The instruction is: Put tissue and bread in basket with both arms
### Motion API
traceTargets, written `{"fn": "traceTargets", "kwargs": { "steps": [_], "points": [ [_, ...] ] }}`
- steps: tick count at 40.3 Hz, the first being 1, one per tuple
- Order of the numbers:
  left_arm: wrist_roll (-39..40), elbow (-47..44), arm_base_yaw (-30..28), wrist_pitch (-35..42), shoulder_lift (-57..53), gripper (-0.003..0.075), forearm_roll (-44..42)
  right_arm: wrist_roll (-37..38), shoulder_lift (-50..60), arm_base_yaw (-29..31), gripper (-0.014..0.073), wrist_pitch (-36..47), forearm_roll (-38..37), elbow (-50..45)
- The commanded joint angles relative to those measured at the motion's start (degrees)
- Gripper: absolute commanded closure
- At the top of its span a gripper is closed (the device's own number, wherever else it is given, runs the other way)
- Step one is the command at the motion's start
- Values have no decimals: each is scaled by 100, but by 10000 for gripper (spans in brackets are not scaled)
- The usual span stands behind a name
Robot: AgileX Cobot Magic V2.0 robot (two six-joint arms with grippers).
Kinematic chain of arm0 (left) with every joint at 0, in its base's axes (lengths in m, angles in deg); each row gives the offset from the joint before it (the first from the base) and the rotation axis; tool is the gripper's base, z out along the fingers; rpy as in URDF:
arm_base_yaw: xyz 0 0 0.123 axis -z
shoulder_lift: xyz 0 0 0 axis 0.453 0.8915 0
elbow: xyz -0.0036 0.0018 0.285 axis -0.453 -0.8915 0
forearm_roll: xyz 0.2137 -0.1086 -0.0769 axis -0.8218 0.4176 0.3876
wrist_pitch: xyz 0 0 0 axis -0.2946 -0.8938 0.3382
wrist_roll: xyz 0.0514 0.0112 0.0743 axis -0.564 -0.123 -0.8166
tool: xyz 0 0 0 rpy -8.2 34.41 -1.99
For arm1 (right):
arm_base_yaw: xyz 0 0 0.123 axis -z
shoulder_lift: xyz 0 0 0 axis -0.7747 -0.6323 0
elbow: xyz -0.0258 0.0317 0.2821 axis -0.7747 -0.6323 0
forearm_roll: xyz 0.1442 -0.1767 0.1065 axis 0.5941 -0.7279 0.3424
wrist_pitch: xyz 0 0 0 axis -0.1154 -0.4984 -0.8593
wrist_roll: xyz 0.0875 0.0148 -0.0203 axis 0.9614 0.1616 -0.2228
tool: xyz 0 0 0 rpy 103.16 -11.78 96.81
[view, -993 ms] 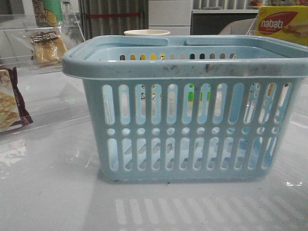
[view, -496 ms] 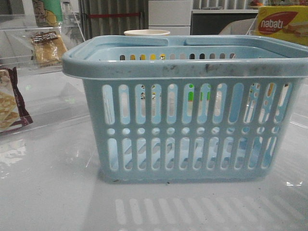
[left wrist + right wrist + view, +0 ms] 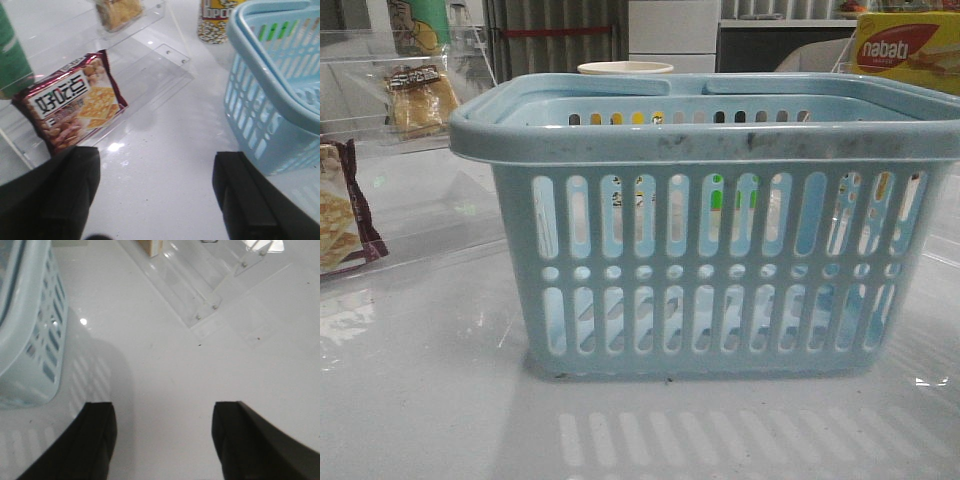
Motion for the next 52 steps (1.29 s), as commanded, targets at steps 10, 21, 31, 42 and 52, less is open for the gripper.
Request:
{"fn": "traceTargets", "kwargs": {
  "steps": [10, 21, 31, 42, 52],
  "points": [
    [5, 163, 393, 396, 48, 194, 68, 28, -1947, 526, 64, 629, -98, 1730],
    [5, 163, 393, 407, 48, 194, 68, 28, -3732, 526, 64, 656, 178, 3226],
    [5, 163, 393, 407, 48, 194, 68, 28, -4915, 526, 64, 748, 178, 4219],
    [5, 163, 393, 407, 48, 194, 68, 28, -5653, 520, 146, 1009, 178, 4762],
    [5, 163, 393, 415, 48, 194, 68, 28, -5572, 520, 394, 1049, 195, 4795]
  ]
}}
